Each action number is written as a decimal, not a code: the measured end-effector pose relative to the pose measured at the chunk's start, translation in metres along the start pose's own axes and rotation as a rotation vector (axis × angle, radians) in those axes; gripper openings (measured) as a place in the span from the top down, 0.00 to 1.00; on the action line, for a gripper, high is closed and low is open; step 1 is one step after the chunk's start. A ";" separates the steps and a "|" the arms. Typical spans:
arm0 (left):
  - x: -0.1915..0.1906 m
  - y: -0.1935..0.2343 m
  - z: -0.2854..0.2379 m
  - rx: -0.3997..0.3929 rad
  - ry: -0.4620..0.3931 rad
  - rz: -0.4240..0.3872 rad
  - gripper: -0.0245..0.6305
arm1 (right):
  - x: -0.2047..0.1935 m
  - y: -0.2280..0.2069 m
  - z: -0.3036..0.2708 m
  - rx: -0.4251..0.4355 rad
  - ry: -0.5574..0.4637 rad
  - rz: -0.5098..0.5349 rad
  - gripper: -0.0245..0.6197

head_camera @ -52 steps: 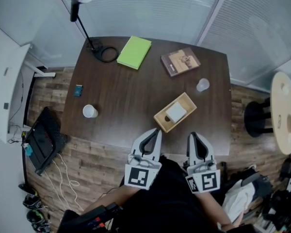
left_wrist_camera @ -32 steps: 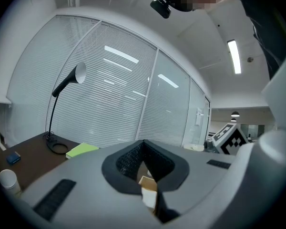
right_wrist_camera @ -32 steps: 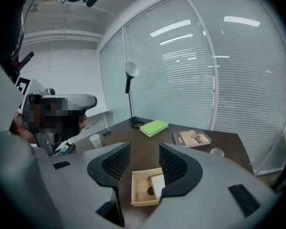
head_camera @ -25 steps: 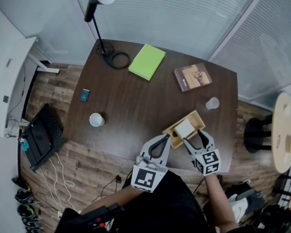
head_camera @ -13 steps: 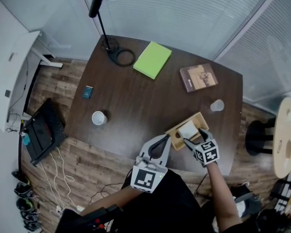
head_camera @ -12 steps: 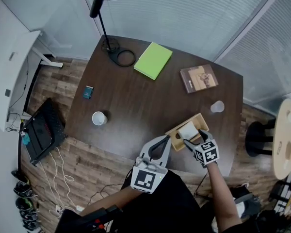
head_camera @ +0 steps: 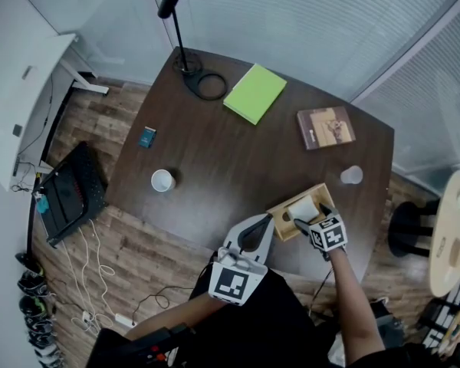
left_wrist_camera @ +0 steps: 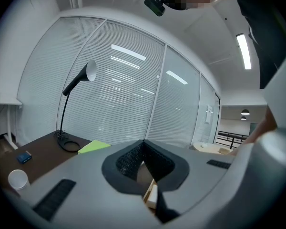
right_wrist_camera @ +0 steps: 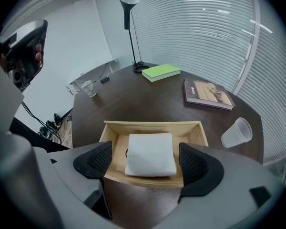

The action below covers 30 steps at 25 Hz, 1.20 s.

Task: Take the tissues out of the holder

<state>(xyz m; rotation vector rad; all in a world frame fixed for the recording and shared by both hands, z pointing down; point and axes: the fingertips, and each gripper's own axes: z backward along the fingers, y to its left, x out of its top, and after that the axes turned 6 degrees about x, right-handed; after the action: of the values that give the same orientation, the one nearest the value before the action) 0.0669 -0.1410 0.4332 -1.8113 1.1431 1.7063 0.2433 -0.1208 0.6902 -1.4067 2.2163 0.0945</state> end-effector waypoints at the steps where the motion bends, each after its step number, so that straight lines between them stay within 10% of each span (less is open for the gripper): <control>1: 0.000 0.001 0.000 0.004 -0.001 0.002 0.96 | -0.001 0.000 -0.004 0.003 0.016 0.012 0.30; 30: -0.013 0.009 0.006 0.015 0.041 0.042 0.96 | -0.021 -0.013 -0.048 0.003 0.253 0.025 0.18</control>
<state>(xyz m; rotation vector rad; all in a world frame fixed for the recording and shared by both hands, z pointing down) 0.0567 -0.1380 0.4467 -1.8339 1.2154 1.6867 0.2432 -0.1250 0.7440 -1.4586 2.4366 -0.0827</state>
